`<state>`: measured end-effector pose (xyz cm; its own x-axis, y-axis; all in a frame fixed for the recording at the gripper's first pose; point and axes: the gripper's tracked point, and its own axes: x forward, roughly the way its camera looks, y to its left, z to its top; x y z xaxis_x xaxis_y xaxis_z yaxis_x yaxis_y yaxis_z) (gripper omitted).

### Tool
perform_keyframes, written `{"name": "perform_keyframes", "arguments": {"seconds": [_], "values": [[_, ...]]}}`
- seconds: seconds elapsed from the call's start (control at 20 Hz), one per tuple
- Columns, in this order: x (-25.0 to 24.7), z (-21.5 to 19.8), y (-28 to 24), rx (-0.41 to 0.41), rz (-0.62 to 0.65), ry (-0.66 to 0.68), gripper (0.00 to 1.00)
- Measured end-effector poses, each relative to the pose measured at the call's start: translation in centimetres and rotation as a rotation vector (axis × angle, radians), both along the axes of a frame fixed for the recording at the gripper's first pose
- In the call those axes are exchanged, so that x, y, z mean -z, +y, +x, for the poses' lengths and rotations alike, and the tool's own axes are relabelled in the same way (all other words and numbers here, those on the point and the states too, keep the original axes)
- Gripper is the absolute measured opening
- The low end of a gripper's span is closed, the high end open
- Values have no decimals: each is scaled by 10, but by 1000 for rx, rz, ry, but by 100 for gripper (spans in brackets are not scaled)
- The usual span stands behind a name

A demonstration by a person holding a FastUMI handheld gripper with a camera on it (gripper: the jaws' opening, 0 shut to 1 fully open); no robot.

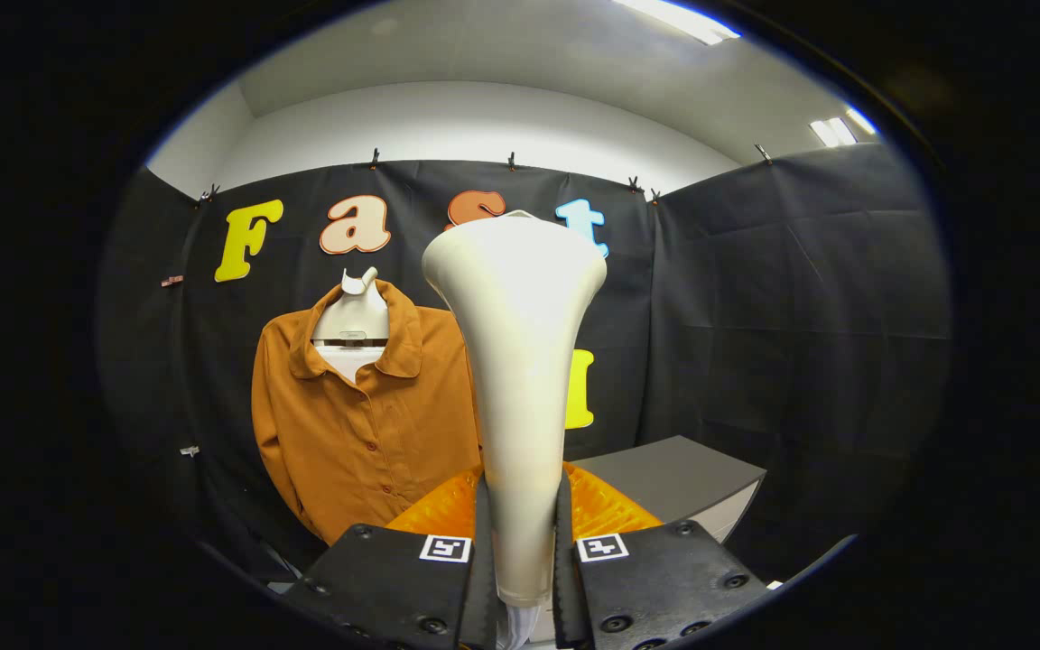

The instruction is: Iron the clothes twice with a garment steamer, once on the left side and once on the right side.

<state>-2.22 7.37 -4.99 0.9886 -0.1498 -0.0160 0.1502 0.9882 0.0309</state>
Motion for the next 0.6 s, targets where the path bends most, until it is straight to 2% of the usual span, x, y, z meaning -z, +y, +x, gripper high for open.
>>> {"name": "perform_keyframes", "arguments": {"seconds": [0.6], "values": [[-5,4,5,-3,-10,-9,28]]}}
